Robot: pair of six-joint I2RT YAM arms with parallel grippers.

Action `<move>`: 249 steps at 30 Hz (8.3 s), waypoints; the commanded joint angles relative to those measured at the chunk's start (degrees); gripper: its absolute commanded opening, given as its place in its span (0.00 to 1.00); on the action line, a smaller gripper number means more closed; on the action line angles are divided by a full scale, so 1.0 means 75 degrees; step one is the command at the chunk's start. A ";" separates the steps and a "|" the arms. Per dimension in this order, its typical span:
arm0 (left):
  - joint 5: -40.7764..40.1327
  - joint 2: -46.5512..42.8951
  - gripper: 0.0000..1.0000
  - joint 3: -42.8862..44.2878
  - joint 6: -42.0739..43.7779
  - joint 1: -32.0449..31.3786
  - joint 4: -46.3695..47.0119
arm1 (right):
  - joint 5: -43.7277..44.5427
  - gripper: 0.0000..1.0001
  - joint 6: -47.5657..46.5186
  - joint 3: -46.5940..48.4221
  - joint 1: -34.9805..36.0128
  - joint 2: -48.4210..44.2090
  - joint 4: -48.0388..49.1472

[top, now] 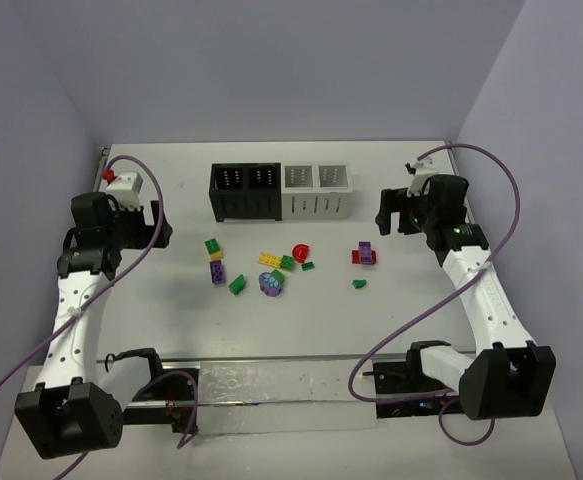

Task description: Sort the legos into containers by color

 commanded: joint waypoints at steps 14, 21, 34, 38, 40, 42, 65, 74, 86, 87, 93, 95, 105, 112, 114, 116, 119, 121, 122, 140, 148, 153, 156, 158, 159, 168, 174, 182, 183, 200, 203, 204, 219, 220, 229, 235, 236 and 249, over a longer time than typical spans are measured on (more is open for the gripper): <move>-0.1109 -0.0063 0.99 0.0210 -0.0169 0.0010 0.0711 | 0.1829 0.93 0.1317 0.1291 0.0995 0.1318 -0.2223; -0.1285 -0.0068 0.99 0.0237 -0.0438 -0.0015 0.0792 | 0.2341 0.84 0.1865 0.1664 0.1601 0.2367 -0.2744; -0.1402 -0.0090 0.99 0.0049 -0.0345 -0.0026 0.0800 | 0.2246 0.76 0.2229 0.2361 0.1702 0.4211 -0.2742; -0.1427 -0.0051 0.99 -0.0054 -0.0323 -0.0026 0.0837 | 0.2171 0.76 0.2222 0.2620 0.1711 0.4608 -0.2780; -0.1426 -0.0027 0.99 -0.0068 -0.0332 -0.0026 0.0838 | 0.2227 0.76 0.2209 0.2758 0.1710 0.4794 -0.2791; -0.1426 0.0007 0.99 -0.0069 -0.0333 -0.0025 0.0849 | 0.2296 0.76 0.2199 0.2822 0.1710 0.4928 -0.2801; -0.1364 0.0066 0.99 0.0022 -0.0255 -0.0026 0.0805 | 0.1903 0.16 0.2220 0.2729 0.1498 0.5291 -0.3047; 0.0393 -0.0310 0.99 0.0514 0.0165 -0.0026 0.0575 | -0.0488 0.00 0.0971 0.2612 0.1145 0.2498 -0.3080; 0.4547 -0.0007 0.97 0.1381 -0.0362 -0.1529 0.1445 | -0.4997 0.00 0.2770 0.3833 0.1506 0.2354 -0.2100; 0.4522 0.0106 0.96 0.1476 -0.0019 -0.1976 0.1410 | -0.5256 0.00 0.3037 0.3842 0.1592 0.2465 -0.1824; 0.3566 0.0810 0.96 0.2476 0.1494 -0.3938 0.0468 | -0.6357 0.00 0.4237 0.3685 0.1912 0.3052 -0.1073; 0.3356 0.0981 0.96 0.2627 0.1836 -0.4293 0.0183 | -0.6478 0.00 0.4390 0.3621 0.1956 0.3082 -0.0915; 0.2823 0.1885 0.91 0.3255 0.2371 -0.5535 0.0113 | -0.7196 0.00 0.5155 0.3020 0.2166 0.2967 -0.0163; 0.2675 0.2401 0.90 0.3675 0.2426 -0.5934 0.0225 | -0.7283 0.00 0.5410 0.2801 0.2167 0.2914 0.0011; 0.2593 0.2517 0.89 0.3729 0.2503 -0.6080 0.0212 | -0.7339 0.00 0.5509 0.2754 0.2173 0.2883 0.0081; 0.2555 0.2586 0.89 0.3795 0.2545 -0.6182 0.0206 | -0.7375 0.00 0.5626 0.2670 0.2175 0.2868 0.0181; 0.2461 0.2748 0.87 0.3893 0.2573 -0.6354 0.0223 | -0.7471 0.00 0.5834 0.2509 0.2170 0.2848 0.0431; 0.2345 0.2838 0.86 0.3911 0.2618 -0.6418 0.0250 | -0.7560 0.00 0.5932 0.2499 0.2188 0.2866 0.0468; 0.2268 0.2862 0.84 0.3929 0.2631 -0.6449 0.0278 | -0.7585 0.00 0.5960 0.2484 0.2184 0.2871 0.0485; 0.1914 0.2881 0.00 0.3760 0.2552 -0.6494 0.0342 | -0.7489 0.00 0.5771 0.2365 0.2147 0.2874 0.0375; 0.2250 0.2332 0.00 0.3093 0.2722 -0.6317 -0.0148 | -0.7342 0.00 0.4934 0.3152 0.1125 0.3258 -0.0593; 0.2597 0.2165 0.00 0.2918 0.2745 -0.5881 -0.0474 | -0.6996 0.00 0.4342 0.3981 0.0722 0.3539 -0.1220; 0.2653 0.2222 0.00 0.3050 0.2332 -0.5471 -0.0423 | -0.5354 0.00 0.3608 0.4549 0.0637 0.3517 -0.1424; 0.2540 0.2466 0.00 0.3317 0.1965 -0.5276 -0.0384 | -0.3725 0.00 0.3172 0.4713 0.0710 0.3378 -0.1093; 0.2447 0.2591 0.00 0.3495 0.1787 -0.5221 -0.0392 | -0.2919 0.00 0.2994 0.4668 0.0780 0.3332 -0.0783; 0.1667 0.3820 0.00 0.5173 0.0074 -0.5159 -0.0239 | 0.1804 0.00 0.1754 0.2868 0.1514 0.2639 0.2891; 0.0791 0.4319 0.00 0.5579 -0.0799 -0.5101 0.0637 | 0.2330 0.00 0.1485 0.1878 0.1741 0.2829 0.4558; 0.0468 0.5305 0.00 0.6397 -0.0998 -0.5042 0.0847 | 0.2405 0.00 0.1275 0.1782 0.1963 0.3399 0.5580; 0.0436 0.5342 0.00 0.6409 -0.1026 -0.5034 0.0895 | 0.2422 0.02 0.1264 0.1824 0.1985 0.3494 0.5616; 0.0297 0.6316 0.00 0.7199 -0.1201 -0.4772 0.1144 | 0.2231 0.29 0.1320 0.2123 0.2273 0.4701 0.5880; 0.0332 0.6536 0.00 0.7279 -0.1212 -0.4761 0.1178 | 0.2300 0.58 0.1377 0.2145 0.2319 0.4793 0.5823; 0.0332 0.6607 0.00 0.7369 -0.1212 -0.4761 0.1159 | 0.2294 0.63 0.1371 0.2113 0.2332 0.4806 0.5835; 0.0141 0.7786 0.00 0.8185 -0.1160 -0.4834 0.1115 | 0.1953 1.00 0.2003 0.2015 0.2211 0.3389 0.4671; 0.0067 0.7853 0.00 0.8210 -0.1139 -0.4879 0.1113 | 0.1910 1.00 0.1985 0.2102 0.2161 0.3276 0.4376; -0.0518 0.8256 0.08 0.8144 -0.1070 -0.5145 0.1066 | 0.1078 1.00 0.1698 0.2026 0.1924 0.2287 0.2738; -0.1000 0.8522 0.32 0.8295 -0.0938 -0.5276 0.0942 | 0.0830 1.00 0.1705 0.1823 0.1719 0.1754 0.2304; -0.1046 0.8558 0.35 0.8314 -0.0928 -0.5276 0.0936 | 0.0816 1.00 0.1705 0.1791 0.1703 0.1694 0.2280; -0.0923 0.7247 0.70 0.8399 -0.0531 -0.5322 0.0431 | 0.0607 1.00 0.1636 0.1739 0.1254 0.1010 0.1576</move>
